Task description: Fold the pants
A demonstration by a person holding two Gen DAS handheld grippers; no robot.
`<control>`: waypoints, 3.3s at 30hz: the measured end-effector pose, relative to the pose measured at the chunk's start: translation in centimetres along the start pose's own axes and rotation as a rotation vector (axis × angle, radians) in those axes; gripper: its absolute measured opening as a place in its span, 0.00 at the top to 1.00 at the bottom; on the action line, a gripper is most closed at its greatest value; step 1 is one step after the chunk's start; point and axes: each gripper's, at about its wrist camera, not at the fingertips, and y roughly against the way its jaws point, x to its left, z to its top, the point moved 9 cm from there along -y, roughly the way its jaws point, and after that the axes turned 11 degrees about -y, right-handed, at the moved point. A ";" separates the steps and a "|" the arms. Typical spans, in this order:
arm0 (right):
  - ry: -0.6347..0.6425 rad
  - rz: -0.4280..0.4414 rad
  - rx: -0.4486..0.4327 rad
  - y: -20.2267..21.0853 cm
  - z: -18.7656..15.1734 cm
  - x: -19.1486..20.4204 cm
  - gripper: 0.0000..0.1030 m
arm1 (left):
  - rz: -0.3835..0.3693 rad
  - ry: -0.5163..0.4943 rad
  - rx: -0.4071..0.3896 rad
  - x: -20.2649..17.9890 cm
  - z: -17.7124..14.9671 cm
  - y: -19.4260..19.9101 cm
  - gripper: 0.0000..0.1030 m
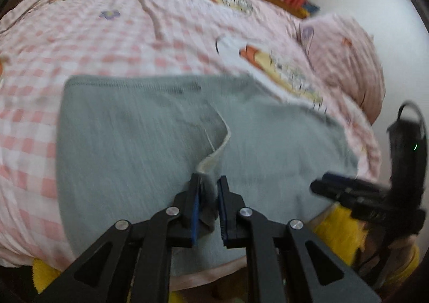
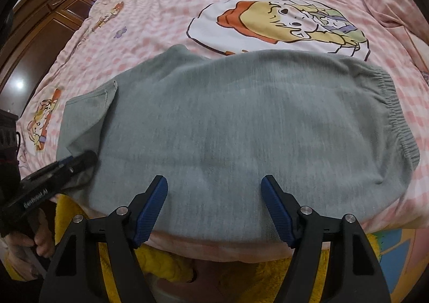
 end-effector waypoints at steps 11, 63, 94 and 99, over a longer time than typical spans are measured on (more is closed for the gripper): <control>0.092 0.133 0.022 -0.2 1.7 6.6 0.28 | 0.017 0.015 -0.062 1.5 -0.5 5.5 0.58; 0.195 0.369 -0.027 1.4 1.7 18.2 0.95 | 0.092 0.159 -0.055 6.1 -4.1 8.4 0.29; 0.020 0.211 -0.103 0.6 1.9 6.4 0.95 | 0.236 0.179 0.116 7.0 -7.2 4.8 0.26; 0.042 0.151 -0.102 0.1 1.6 5.8 0.95 | 0.229 0.166 0.120 6.8 -7.0 4.6 0.26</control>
